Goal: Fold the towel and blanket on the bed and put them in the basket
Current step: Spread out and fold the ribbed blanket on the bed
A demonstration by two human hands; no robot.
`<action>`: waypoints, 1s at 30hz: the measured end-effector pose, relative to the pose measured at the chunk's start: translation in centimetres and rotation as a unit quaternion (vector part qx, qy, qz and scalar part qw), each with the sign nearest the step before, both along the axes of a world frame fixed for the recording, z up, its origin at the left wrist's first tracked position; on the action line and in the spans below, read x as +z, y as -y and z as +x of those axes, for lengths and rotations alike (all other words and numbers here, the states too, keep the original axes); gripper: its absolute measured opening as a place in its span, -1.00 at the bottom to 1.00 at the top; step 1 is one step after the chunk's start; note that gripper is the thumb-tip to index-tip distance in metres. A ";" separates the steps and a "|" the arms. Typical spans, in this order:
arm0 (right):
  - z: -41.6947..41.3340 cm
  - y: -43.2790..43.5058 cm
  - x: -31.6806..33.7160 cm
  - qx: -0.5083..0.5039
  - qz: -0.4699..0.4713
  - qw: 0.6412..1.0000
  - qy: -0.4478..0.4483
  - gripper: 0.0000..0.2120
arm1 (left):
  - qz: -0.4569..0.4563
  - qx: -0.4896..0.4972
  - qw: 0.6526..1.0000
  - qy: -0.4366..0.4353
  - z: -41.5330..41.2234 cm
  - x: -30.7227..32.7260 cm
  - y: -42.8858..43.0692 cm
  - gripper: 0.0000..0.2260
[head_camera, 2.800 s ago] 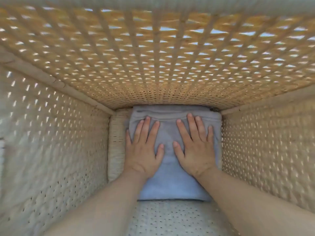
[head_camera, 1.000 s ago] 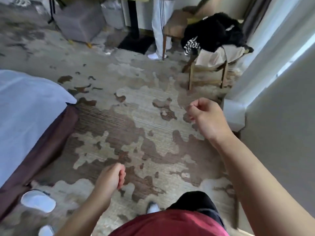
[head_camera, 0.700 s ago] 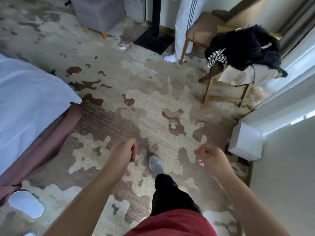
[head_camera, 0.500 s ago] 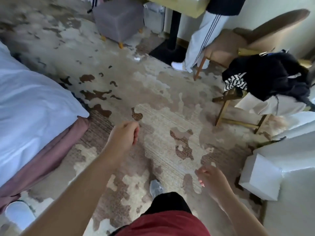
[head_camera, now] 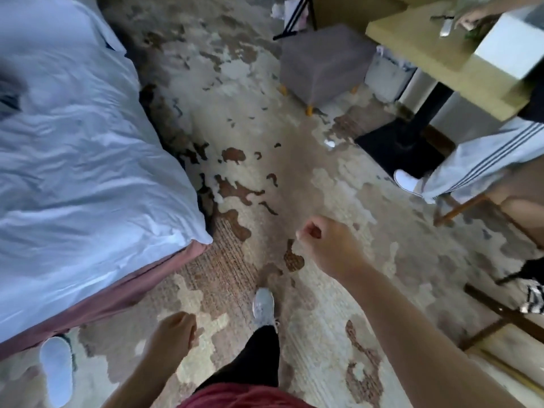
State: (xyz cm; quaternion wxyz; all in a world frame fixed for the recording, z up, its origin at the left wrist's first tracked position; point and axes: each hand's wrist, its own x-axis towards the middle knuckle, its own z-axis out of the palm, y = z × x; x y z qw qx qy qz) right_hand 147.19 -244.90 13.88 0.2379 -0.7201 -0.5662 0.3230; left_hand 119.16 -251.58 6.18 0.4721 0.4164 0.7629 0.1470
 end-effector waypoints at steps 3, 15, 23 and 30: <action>0.4 -7.8 -0.3 -0.013 -0.022 0.999 -0.024 -0.74 | -0.056 0.026 0.997 0.037 0.5 -2.2 -6.4 -0.57; 9.3 -27.2 -5.8 -0.177 -0.151 0.970 -0.074 -0.77 | 0.162 -0.123 0.975 0.084 13.9 6.5 -47.0 -0.66; 7.5 -52.2 -9.0 -0.008 -0.200 0.976 -0.081 -0.74 | 0.126 0.039 0.991 0.010 9.3 5.2 -64.1 -0.65; -6.9 -72.3 -6.3 0.239 -0.194 0.949 -0.073 -0.73 | 0.084 0.305 0.948 -0.021 -3.4 5.3 -66.9 -0.71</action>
